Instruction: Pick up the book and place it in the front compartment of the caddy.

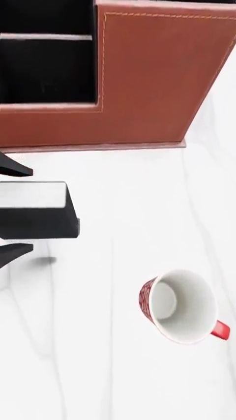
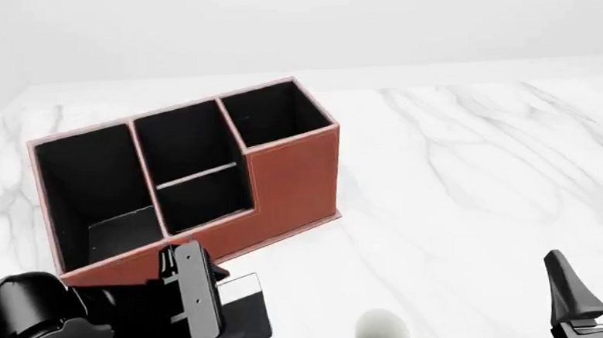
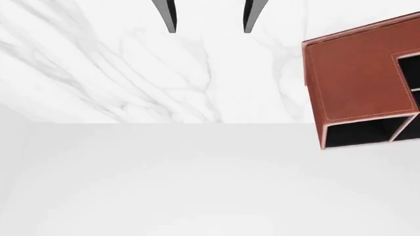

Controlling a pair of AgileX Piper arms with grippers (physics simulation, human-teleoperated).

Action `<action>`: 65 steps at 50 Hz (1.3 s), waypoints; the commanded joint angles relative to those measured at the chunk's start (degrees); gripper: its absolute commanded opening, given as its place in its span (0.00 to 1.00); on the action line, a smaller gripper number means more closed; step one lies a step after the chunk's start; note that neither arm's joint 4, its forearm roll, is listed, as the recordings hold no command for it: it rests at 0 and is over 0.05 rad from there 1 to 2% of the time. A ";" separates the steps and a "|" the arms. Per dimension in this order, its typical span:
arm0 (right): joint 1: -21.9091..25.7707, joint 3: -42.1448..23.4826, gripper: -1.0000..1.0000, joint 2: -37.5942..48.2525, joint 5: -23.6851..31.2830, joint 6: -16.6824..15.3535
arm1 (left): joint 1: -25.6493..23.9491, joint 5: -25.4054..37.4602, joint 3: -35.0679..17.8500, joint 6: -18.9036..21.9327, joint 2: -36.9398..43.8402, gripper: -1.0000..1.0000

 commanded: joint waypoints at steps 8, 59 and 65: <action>-0.01 0.06 1.00 0.00 -0.08 -0.04 | 2.95 -3.70 2.49 -2.27 1.61 1.00; 0.00 0.06 1.00 0.00 -0.08 -0.03 | 8.30 9.88 -10.79 8.95 -1.68 0.00; 0.00 0.06 1.00 0.00 -0.08 -0.04 | 10.07 12.71 -14.98 10.63 -1.52 0.00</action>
